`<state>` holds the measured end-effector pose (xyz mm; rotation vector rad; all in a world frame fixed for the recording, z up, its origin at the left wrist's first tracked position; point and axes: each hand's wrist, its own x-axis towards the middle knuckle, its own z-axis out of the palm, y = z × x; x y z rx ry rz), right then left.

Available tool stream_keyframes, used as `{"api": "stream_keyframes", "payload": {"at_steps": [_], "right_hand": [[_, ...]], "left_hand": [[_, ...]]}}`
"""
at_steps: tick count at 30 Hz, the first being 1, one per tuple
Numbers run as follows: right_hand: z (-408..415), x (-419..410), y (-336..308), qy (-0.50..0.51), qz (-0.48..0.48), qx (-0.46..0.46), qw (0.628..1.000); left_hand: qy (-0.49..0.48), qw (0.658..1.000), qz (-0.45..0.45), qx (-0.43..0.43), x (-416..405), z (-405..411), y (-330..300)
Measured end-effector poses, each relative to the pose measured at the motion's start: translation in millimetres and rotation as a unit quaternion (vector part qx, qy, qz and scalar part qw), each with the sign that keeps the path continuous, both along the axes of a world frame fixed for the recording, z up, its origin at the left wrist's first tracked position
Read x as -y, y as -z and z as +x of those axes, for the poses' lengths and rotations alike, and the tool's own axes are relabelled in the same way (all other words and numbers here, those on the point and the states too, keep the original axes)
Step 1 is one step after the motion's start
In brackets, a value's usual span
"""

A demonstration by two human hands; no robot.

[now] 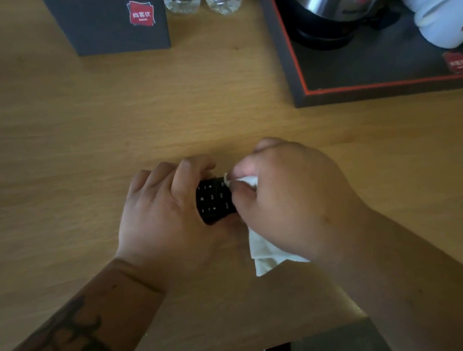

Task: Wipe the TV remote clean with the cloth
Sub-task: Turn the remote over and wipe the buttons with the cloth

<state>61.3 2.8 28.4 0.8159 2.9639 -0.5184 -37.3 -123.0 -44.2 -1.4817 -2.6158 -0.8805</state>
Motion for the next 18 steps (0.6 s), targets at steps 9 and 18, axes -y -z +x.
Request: {"api": "stream_keyframes", "payload": {"at_steps": [9, 18], "right_hand": [[28, 2, -7, -0.05, -0.031, 0.044, 0.997], [18, 0, 5, -0.05, -0.017, -0.005, 0.999]], "left_hand": [[0.005, 1.0, -0.008, 0.004, 1, 1, 0], [-0.005, 1.0, 0.012, 0.002, 0, 1, 1]]}}
